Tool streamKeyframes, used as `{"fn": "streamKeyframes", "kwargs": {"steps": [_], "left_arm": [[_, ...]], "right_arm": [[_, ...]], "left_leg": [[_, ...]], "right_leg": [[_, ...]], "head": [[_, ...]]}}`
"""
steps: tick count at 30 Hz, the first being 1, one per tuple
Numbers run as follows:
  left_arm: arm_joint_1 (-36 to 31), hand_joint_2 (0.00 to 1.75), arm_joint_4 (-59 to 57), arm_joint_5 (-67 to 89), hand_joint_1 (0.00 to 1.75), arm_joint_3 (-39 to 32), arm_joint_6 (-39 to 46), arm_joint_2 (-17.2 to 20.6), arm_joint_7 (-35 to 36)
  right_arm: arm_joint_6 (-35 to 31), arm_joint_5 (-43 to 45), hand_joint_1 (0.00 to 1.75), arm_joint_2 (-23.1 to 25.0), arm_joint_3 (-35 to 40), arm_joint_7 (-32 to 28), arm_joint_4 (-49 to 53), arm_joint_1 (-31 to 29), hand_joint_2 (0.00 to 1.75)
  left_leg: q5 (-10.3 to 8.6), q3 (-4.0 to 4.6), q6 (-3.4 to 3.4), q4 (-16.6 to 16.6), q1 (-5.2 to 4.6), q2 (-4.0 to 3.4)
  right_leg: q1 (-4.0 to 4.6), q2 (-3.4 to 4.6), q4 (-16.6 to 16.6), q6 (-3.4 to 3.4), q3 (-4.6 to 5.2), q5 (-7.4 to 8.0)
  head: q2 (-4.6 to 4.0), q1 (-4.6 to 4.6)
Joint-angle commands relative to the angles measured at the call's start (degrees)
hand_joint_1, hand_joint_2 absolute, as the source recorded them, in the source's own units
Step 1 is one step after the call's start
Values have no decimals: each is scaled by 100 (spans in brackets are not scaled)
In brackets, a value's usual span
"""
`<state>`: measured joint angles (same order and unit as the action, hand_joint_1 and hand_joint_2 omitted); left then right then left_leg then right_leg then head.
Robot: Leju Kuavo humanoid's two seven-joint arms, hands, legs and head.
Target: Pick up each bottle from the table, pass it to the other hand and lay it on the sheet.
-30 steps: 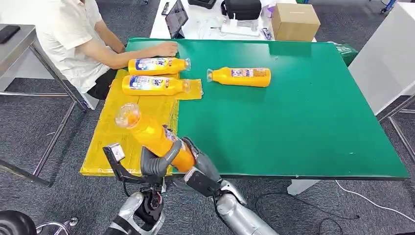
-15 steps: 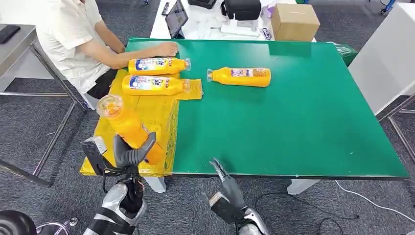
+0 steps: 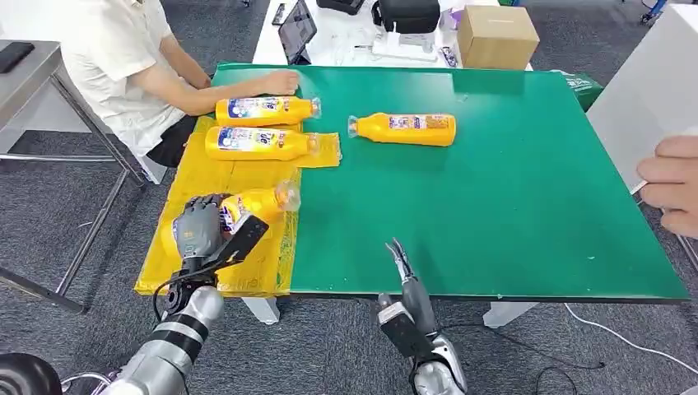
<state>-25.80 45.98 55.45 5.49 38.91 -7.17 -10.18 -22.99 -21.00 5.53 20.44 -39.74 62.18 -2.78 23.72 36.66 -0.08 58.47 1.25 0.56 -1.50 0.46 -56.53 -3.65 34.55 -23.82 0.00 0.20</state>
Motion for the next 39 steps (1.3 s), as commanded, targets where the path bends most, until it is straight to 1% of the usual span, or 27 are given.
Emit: {"fn": "streamKeyframes", "kwargs": {"steps": [1,2,3,4,6,7,9,10,12,13,14,15,16,17,19,22,23,25,27,28,30,31,32,33,34,38,39], "left_arm": [[-1022,175,-1778,387,175,233,-845,156,702],[-1120,175,-1915,372,175,224,-945,149,773],[-1227,175,-2086,402,164,253,-1019,148,812],[-1286,175,-2200,438,134,292,-1105,142,842],[-1351,175,-2353,424,17,315,-1348,126,844],[-1375,175,-2423,450,0,364,-1518,133,863],[-1360,175,-2453,505,0,463,-1767,150,854],[-1349,175,-2446,504,0,475,-1812,149,831],[-1338,175,-2422,428,0,513,-2226,152,669],[-1325,175,-2375,397,0,606,-2593,167,498],[-1307,175,-2330,371,0,615,-2658,169,476],[-1284,175,-2242,392,0,751,-2803,192,412],[-1266,175,-2180,362,0,796,-2885,189,335],[-1239,175,-2099,247,0,788,-2999,168,176],[-1122,175,-1872,-177,0,709,-3413,106,-424],[-706,175,-1148,-919,0,815,-3951,119,-1132],[-634,175,-1003,-1013,0,865,-3974,130,-1141],[-215,175,-175,-1582,0,933,-3679,-10,-1384],[-215,175,-175,-1582,0,933,-3679,-10,-1384],[-215,175,-175,-1582,0,933,-3679,-10,-1384],[146,175,528,-2073,0,791,-2802,-257,-1659],[504,175,1216,-2498,0,1033,-2338,-448,-1642],[727,175,1669,-2635,0,1318,-1946,-496,-1773],[870,175,2027,-2734,0,1653,-1657,-470,-1737],[924,175,2144,-2731,0,1764,-1579,-473,-1662],[922,175,2206,-2775,0,1828,-1543,-409,-1648],[951,175,2360,-2985,0,1945,-1184,-385,-1879]], "right_arm": [[290,-149,0,102,-187,-26,243,-66,0],[352,-201,0,108,-115,-26,304,-86,0],[402,-231,0,126,-55,-26,368,-92,0],[434,-230,0,136,-34,-26,408,-87,0],[507,-189,0,127,-20,-21,444,-77,0],[505,-183,0,117,-49,-26,399,-81,0],[471,-129,0,112,-113,-26,328,-79,0],[464,-105,0,98,-112,-26,338,-66,0],[439,30,0,81,-130,-26,345,-51,0],[438,228,0,78,-157,-26,435,-20,0],[418,253,0,58,-146,-26,438,-21,0],[330,339,0,51,-144,-26,457,-19,0],[314,369,0,40,-137,-26,442,-28,0],[255,339,0,23,-123,-26,446,-29,0],[272,418,0,-2,-88,-26,456,-27,0],[140,529,0,-102,97,-26,446,-37,0],[119,554,0,-116,122,-26,438,-43,0],[-26,612,0,-174,203,-26,458,-26,0],[-26,612,0,-174,203,-26,458,-26,0],[-26,612,0,-174,203,-26,458,-26,0],[-184,564,0,-203,232,-26,471,-3,0],[-321,580,0,-202,159,-26,503,101,0],[-364,622,0,-235,173,-26,621,167,0],[-404,634,0,-274,209,-26,644,197,0],[-411,638,0,-278,213,-26,648,200,0],[-411,629,0,-269,219,-26,615,171,0],[-515,622,0,-287,249,-26,631,166,0]], "left_leg": [[14,-33,10,-2,1,-3],[4,-11,5,-1,-1,3],[11,-28,8,2,2,5],[5,-12,5,3,1,3],[12,-35,9,1,3,0],[4,-22,5,-3,0,-2],[8,-44,9,-6,1,-5],[5,-33,8,-6,-2,-3],[5,-28,6,-3,-1,-8],[16,-56,14,-5,3,-16],[4,-27,5,-4,-1,1],[15,-55,12,-6,3,-2],[4,-39,6,-9,-4,3],[4,-43,6,-8,-3,9],[8,-59,9,-11,-1,4],[3,-57,7,-10,-4,7],[3,-59,6,-10,-5,14],[2,-56,7,-9,-5,20],[5,-52,8,-7,-5,18],[14,-71,15,-10,-2,6],[6,-45,5,-2,-1,22],[8,-48,8,-2,0,26],[15,-56,12,-3,-2,32],[7,-40,7,-1,-3,34],[18,-51,11,3,-1,31],[12,-31,7,-1,-3,22],[13,-33,8,-1,-4,22]], "right_leg": [[6,-7,5,18,-35,-13],[1,-9,1,11,-12,-6],[7,-15,0,20,-31,-13],[4,-9,-3,15,-14,-7],[9,-11,-1,26,-39,-12],[4,-4,2,17,-23,-4],[8,-6,6,26,-45,-7],[3,-4,7,16,-34,-4],[3,2,4,13,-27,-3],[11,2,11,28,-56,-10],[2,-7,4,12,-28,-6],[10,-11,11,26,-59,-14],[0,-9,7,14,-44,-6],[1,-14,7,15,-51,-7],[5,-9,13,22,-66,-7],[1,-8,10,17,-63,-3],[-1,-12,10,15,-66,-5],[-1,-13,10,13,-65,-6],[-1,-11,10,12,-62,-6],[6,-7,19,24,-82,-10],[3,-16,6,14,-53,-8],[5,-23,7,17,-58,-12],[5,-32,10,20,-71,-20],[2,-30,6,13,-53,-14],[6,-31,5,20,-63,-22],[1,-16,5,13,-42,-12],[2,-17,5,16,-44,-13]], "head": [[0,-2],[0,0],[0,0],[0,0],[0,-2],[0,0],[0,-4],[0,0],[0,-4],[0,0],[0,0],[0,0],[0,-2],[0,0],[0,-2],[0,-2],[0,-2],[0,0],[0,2],[0,-2],[0,0],[0,2],[0,0],[0,-2],[0,-7],[0,0],[0,-2]]}}
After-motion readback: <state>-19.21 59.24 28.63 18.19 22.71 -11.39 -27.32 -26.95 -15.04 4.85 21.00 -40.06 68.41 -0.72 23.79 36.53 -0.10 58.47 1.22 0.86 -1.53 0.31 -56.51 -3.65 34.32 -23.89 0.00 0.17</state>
